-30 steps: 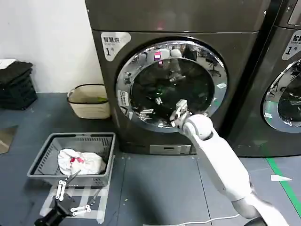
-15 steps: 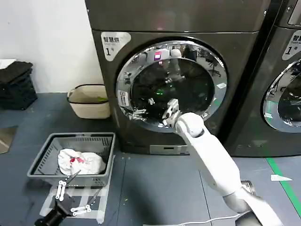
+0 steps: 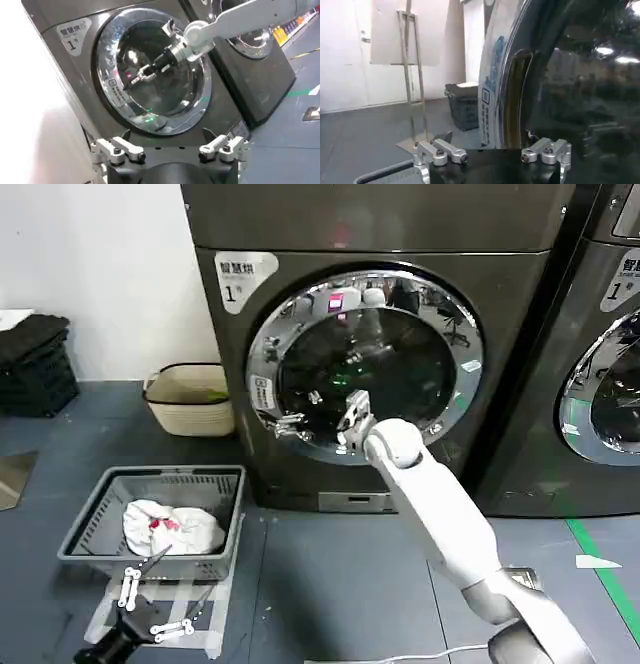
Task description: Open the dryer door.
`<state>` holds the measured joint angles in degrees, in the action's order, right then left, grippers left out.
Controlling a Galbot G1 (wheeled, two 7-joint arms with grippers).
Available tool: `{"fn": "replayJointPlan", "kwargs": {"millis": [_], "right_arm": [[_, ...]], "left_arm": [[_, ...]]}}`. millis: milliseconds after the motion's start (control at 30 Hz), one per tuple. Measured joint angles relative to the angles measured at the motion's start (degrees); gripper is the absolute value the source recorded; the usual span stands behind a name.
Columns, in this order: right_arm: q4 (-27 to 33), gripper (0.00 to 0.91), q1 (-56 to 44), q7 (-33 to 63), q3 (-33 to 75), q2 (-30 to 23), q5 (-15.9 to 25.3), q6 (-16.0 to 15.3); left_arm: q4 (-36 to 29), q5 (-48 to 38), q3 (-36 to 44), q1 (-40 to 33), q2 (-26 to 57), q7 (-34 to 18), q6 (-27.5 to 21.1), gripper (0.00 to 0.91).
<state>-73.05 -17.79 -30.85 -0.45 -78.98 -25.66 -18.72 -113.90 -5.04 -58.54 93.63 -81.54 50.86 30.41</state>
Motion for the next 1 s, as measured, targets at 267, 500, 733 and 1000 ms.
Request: {"fn": "replayJointPlan", "kwargs": {"millis": [267, 500, 733, 1000], "right_arm": [[1.68, 0.907, 1.03, -0.41, -0.76, -1.05, 0.39, 0.19], [3.36, 0.907, 2.16, -0.96, -1.13, -2.16, 0.95, 0.76], [4.93, 0.907, 3.29, -2.04, -1.67, -2.85, 1.30, 0.90], [6.01, 0.907, 4.39, -3.04, -2.18, -3.43, 1.39, 1.05]], "left_arm": [[0.06, 0.08, 0.22, 0.00, -0.03, 0.00, 0.02, 0.907], [0.13, 0.13, 0.34, -0.01, -0.11, -0.01, 0.06, 0.907], [0.31, 0.12, 0.32, 0.00, -0.11, -0.04, 0.15, 0.907], [0.40, 0.11, 0.50, -0.18, -0.11, -0.05, 0.16, 0.907]]}}
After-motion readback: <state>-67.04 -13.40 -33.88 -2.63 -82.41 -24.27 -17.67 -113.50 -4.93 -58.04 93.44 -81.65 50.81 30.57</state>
